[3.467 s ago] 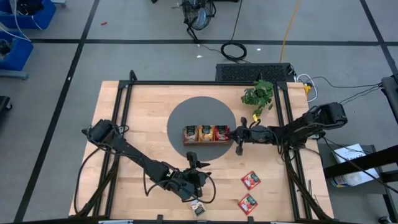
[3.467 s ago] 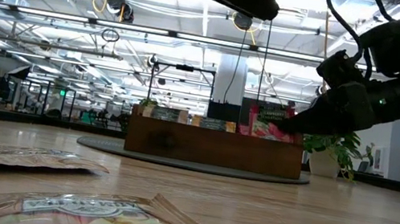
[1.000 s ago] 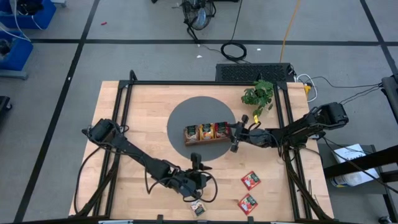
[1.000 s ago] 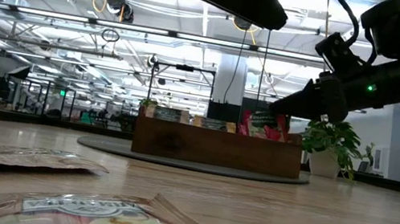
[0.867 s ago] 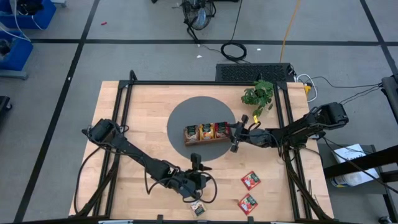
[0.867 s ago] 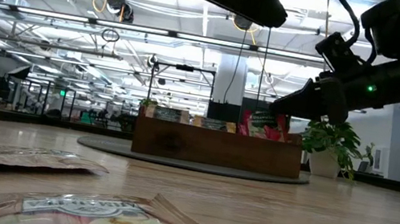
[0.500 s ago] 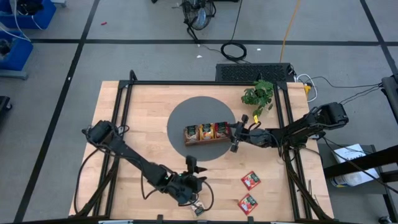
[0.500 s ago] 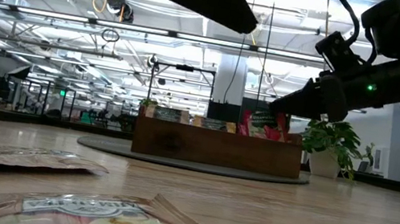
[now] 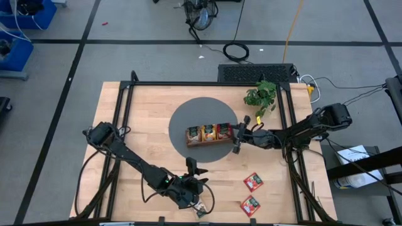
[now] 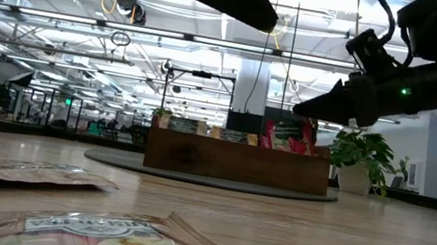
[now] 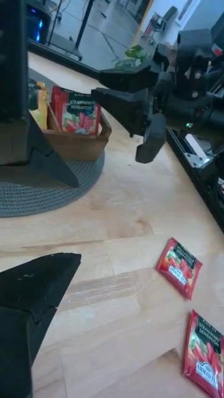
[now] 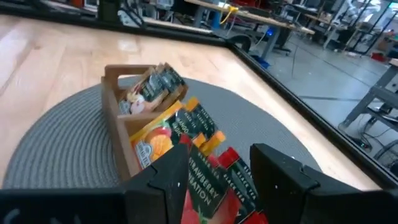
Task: Pick & Place Tea
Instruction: Put the red tea bag into the right section of the wooden organizer
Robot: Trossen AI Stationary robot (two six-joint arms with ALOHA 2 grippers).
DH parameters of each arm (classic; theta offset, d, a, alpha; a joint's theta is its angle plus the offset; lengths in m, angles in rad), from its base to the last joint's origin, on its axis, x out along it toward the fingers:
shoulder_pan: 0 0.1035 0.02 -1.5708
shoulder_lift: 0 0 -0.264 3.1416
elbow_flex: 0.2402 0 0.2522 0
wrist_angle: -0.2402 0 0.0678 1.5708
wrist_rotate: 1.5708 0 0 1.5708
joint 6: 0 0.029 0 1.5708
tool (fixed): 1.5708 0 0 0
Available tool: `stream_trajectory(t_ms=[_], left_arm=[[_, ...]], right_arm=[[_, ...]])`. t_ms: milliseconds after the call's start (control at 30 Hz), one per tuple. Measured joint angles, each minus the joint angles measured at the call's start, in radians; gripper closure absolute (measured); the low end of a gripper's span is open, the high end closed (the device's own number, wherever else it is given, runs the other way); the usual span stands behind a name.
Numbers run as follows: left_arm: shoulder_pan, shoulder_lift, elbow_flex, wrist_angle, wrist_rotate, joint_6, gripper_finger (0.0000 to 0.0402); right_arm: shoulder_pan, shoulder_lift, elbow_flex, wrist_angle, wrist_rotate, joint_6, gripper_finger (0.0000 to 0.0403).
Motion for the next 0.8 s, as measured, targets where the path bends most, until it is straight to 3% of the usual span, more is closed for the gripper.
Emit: stream_trajectory(t_ms=[433,567,733,800], left_arm=[[0.000,0.000,0.000,-0.025,0.002,-0.026,0.0220],[0.006,0.000,0.000,-0.020,0.003,-0.026,0.0220],[0.009,0.000,0.000,-0.014,0.003,-0.032,0.0220],[0.008,0.000,0.000,-0.014,0.003,-0.031,0.0220]], right_arm=[[-0.030,0.000,0.000,-0.086,-0.028,0.061,0.0254],[-0.038,0.000,0.000,-0.081,-0.108,0.067,0.0298],[-0.061,0.000,0.000,-0.089,-0.183,0.102,0.0388],[-0.066,0.000,0.000,-0.088,-0.181,0.133,0.0395]])
